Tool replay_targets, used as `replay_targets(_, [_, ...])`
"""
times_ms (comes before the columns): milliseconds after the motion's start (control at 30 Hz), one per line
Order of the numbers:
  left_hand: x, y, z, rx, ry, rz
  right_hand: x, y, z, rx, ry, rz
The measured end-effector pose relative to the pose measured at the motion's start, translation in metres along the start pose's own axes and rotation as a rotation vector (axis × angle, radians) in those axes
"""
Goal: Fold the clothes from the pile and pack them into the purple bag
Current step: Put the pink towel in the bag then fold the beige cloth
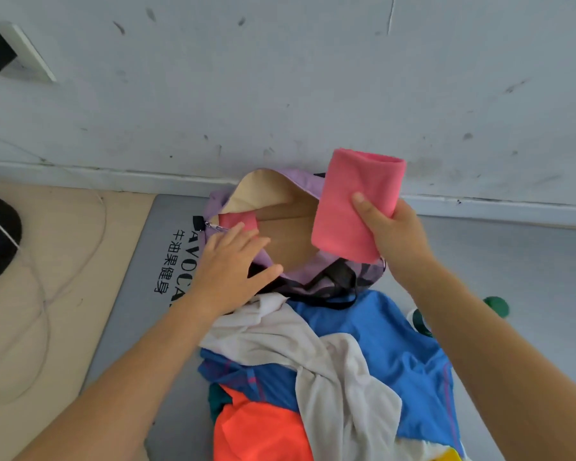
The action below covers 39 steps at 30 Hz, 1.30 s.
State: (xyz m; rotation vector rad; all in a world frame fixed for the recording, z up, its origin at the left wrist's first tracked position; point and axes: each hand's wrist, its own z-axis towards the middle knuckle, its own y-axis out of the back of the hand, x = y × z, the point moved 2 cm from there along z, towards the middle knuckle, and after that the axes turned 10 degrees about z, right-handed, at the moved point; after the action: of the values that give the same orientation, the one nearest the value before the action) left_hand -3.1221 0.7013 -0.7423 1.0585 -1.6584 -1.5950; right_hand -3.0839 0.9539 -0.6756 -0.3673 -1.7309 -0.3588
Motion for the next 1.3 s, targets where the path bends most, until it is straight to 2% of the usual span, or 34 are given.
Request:
replay_targets(67, [0.006,-0.015,0.002,-0.019,0.022,0.038,-0.011,-0.032,0.024,0.103,0.059,-0.054])
replay_targets(200, [0.011,-0.036,-0.001,-0.116,0.054,0.078,-0.076,-0.076,0.059,0.372,-0.052,-0.404])
replay_targets(233, [0.012,-0.041,-0.002,-0.13,0.06,0.081,-0.096,-0.08,0.066,0.387,-0.095,-0.507])
replay_targets(300, [0.014,-0.049,-0.002,-0.138,0.062,0.08,-0.127,-0.082,0.08,0.313,-0.225,-0.614])
replay_targets(367, [0.016,-0.053,-0.001,-0.149,0.067,0.067,-0.143,-0.089,0.092,0.243,-0.311,-0.513])
replay_targets(467, [0.02,-0.056,0.002,-0.158,0.083,0.042,-0.151,-0.104,0.104,0.192,-0.319,-0.226])
replay_targets(533, [0.022,-0.058,0.003,-0.158,0.092,0.042,-0.159,-0.106,0.109,0.191,-0.381,-0.208])
replay_targets(633, [0.022,-0.061,0.004,-0.158,0.101,0.042,-0.175,-0.104,0.113,0.245,-0.502,-0.327])
replay_targets(933, [0.019,-0.049,0.002,-0.096,0.073,0.009,-0.152,-0.101,0.099,0.178,-0.293,-0.319])
replay_targets(1000, [0.011,-0.041,0.0,-0.195,0.029,-0.03,-0.134,-0.093,0.077,0.158,-0.218,-0.286])
replay_targets(1033, [0.006,-0.036,-0.003,-0.302,-0.002,-0.076,-0.124,-0.087,0.063,0.15,-0.186,-0.246])
replay_targets(1100, [-0.01,-0.027,-0.01,-0.525,-0.025,-0.194,-0.11,-0.07,0.029,0.161,-0.169,-0.085])
replay_targets(1133, [-0.021,-0.025,-0.013,-0.557,-0.012,-0.265,-0.105,-0.059,0.011,0.169,-0.184,0.001])
replay_targets(1200, [-0.047,-0.027,-0.021,-0.49,0.023,-0.362,-0.105,-0.034,-0.025,0.156,-0.215,0.055])
replay_targets(1233, [-0.06,-0.033,-0.025,-0.405,0.022,-0.373,-0.109,-0.021,-0.041,0.13,-0.228,0.023])
replay_targets(1300, [-0.079,-0.058,-0.032,-0.129,-0.009,-0.321,-0.128,0.002,-0.069,0.046,-0.242,-0.132])
